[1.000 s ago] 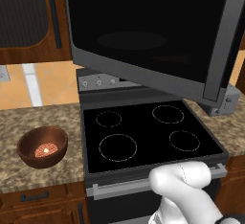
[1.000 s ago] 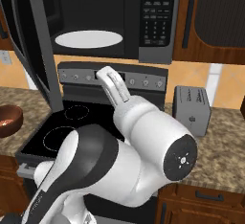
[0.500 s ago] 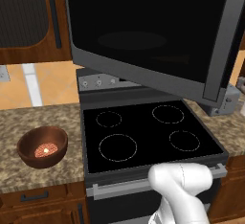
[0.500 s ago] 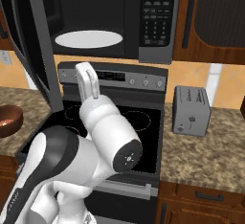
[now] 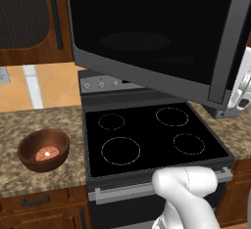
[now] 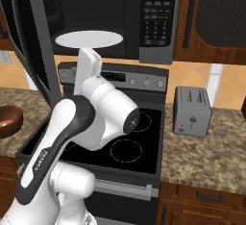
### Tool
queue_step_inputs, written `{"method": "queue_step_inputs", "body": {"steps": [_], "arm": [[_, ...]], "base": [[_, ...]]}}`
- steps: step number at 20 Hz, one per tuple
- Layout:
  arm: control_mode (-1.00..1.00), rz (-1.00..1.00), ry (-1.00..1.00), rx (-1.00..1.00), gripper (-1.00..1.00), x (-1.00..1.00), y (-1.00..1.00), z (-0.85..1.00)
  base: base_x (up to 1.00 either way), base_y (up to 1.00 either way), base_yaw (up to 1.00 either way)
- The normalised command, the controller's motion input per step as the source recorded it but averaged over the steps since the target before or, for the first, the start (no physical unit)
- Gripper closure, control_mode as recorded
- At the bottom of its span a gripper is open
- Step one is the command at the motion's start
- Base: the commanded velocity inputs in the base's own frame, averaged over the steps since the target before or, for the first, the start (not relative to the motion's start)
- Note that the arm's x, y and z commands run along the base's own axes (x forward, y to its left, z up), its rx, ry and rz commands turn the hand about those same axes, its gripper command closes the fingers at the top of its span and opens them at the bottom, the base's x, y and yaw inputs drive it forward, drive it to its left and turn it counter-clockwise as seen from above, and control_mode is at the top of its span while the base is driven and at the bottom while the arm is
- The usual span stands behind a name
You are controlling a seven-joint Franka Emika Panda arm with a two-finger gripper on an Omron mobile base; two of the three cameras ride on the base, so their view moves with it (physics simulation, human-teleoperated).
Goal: Open the microwave, place the bowl with waffle inside the microwave, then close the microwave door and turn it on.
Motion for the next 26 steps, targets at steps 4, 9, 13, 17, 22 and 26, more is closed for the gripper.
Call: {"method": "queue_step_inputs", "body": {"steps": [4,9,13,17,22,26], "arm": [[-1.0,0.64,0.0,0.05,1.0,-0.11,0.42,0.03],[-1.0,0.63,-0.02,0.14,1.0,-0.19,0.5,0.33],[-1.0,0.39,-0.13,0.05,1.0,-0.57,0.88,0.45],[-1.0,0.24,-0.15,0.0,1.0,-0.8,1.0,0.31],[-1.0,0.05,-0.16,-0.04,1.0,-0.91,1.0,0.1],[-1.0,0.0,-0.1,-0.09,1.0,-0.72,1.0,0.0]], "base": [[0.0,0.0,0.0],[0.0,0.0,0.0],[0.0,0.0,0.0],[0.0,0.0,0.0],[0.0,0.0,0.0],[0.0,0.0,0.0]]}}
